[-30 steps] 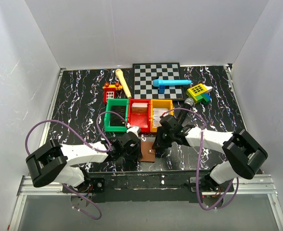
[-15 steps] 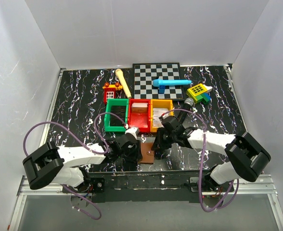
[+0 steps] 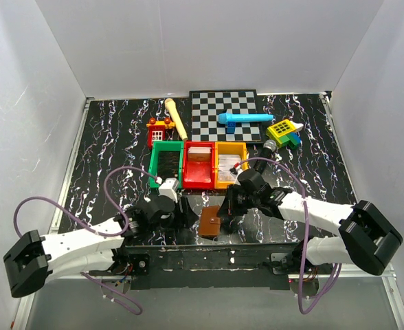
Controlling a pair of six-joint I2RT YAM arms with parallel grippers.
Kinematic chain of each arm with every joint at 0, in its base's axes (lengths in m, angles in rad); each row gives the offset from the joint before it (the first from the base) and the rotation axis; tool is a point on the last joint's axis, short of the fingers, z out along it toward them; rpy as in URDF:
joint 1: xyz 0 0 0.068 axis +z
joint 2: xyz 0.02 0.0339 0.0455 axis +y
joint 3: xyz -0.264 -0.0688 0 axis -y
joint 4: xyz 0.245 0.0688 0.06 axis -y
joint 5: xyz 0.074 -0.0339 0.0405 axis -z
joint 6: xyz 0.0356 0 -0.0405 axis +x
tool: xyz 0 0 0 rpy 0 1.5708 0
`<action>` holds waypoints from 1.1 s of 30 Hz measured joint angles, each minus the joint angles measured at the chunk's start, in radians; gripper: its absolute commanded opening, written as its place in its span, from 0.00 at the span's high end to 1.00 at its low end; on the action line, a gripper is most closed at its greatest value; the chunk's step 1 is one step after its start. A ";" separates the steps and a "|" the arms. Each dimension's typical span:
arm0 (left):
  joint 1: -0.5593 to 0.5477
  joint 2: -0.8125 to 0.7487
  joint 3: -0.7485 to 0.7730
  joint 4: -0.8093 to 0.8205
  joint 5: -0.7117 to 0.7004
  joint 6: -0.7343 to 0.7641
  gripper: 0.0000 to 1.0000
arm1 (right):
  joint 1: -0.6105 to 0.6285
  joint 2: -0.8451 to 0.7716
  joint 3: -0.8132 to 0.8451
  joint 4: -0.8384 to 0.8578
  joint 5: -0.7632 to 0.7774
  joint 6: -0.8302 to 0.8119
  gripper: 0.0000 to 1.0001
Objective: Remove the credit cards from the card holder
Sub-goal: Pick up the card holder from the center of the board.
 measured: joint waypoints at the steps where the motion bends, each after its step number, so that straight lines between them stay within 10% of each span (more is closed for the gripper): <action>1: 0.000 -0.034 -0.009 -0.001 -0.014 -0.008 0.43 | 0.000 -0.004 -0.002 0.003 0.000 -0.002 0.99; 13: 0.000 -0.193 -0.065 -0.019 -0.081 -0.051 0.37 | 0.000 -0.028 -0.028 0.022 -0.002 -0.023 0.99; 21: 0.000 -0.238 -0.049 -0.045 -0.147 -0.053 0.02 | 0.000 -0.056 -0.028 -0.002 -0.003 -0.054 0.99; 33: 0.000 -0.308 0.029 -0.118 -0.198 -0.065 0.02 | 0.000 -0.079 -0.034 -0.021 -0.003 -0.074 0.99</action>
